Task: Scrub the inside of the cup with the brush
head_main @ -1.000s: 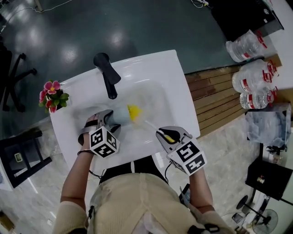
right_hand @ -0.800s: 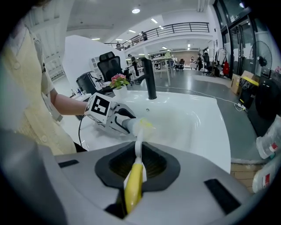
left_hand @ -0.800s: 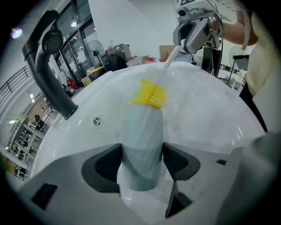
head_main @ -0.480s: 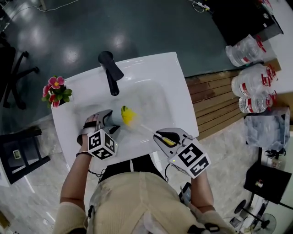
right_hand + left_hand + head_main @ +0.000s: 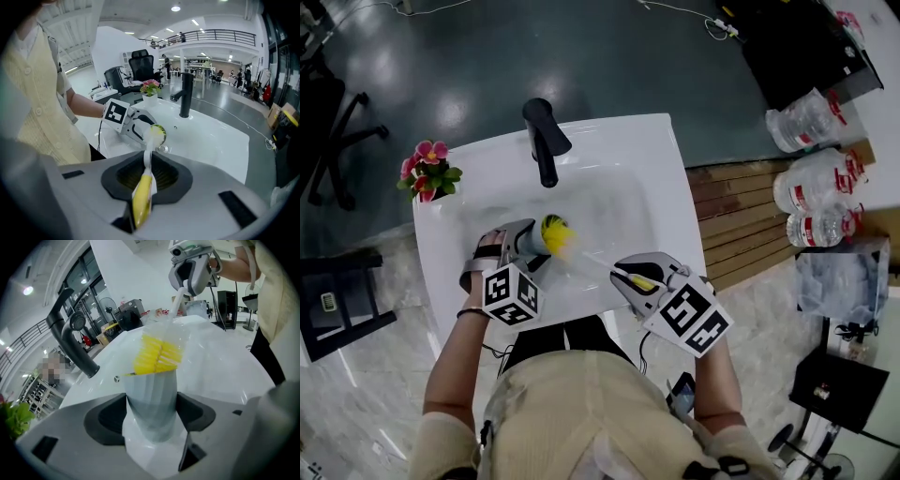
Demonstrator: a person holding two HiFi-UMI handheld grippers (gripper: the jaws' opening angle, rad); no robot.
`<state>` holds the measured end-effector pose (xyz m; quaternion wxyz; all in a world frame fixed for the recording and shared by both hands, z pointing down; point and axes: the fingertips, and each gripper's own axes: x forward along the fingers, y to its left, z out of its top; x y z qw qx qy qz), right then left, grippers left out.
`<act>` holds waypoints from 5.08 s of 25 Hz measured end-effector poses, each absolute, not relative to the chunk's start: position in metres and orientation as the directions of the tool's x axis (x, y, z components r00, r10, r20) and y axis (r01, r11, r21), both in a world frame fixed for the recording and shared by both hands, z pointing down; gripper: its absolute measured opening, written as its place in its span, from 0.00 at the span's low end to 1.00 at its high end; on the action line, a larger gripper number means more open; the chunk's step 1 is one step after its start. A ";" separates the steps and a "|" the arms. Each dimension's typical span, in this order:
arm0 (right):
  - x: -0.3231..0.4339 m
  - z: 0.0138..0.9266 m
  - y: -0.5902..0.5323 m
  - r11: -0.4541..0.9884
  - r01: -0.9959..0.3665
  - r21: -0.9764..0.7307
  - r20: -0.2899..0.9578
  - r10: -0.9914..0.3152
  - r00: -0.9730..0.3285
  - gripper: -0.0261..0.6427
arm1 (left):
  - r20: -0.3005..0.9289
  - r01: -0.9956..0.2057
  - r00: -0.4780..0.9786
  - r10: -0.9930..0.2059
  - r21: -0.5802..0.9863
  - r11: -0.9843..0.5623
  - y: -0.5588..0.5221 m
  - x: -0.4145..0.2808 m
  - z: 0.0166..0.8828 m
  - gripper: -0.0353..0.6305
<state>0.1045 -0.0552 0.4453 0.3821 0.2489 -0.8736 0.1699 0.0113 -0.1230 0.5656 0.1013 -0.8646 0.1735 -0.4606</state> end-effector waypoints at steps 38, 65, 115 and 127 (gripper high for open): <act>0.059 0.486 -0.091 0.940 -0.340 -0.019 0.888 -0.140 -0.438 0.11 | 0.736 -0.188 0.539 -0.410 -0.370 -0.910 -0.115 0.011 0.563 0.55; 0.083 0.471 -0.095 0.897 -0.420 -0.136 0.830 -0.128 -0.542 0.11 | 0.725 -0.205 0.583 -0.365 -0.304 -0.930 -0.111 0.012 0.559 0.54; 0.098 0.464 -0.096 0.849 -0.497 -0.180 0.810 -0.159 -0.565 0.11 | 0.723 -0.231 0.590 -0.360 -0.276 -0.933 -0.113 0.013 0.559 0.53; 0.057 0.488 -0.097 0.899 -0.430 -0.081 0.865 -0.152 -0.479 0.11 | 0.715 -0.232 0.592 -0.372 -0.291 -0.928 -0.114 0.013 0.557 0.53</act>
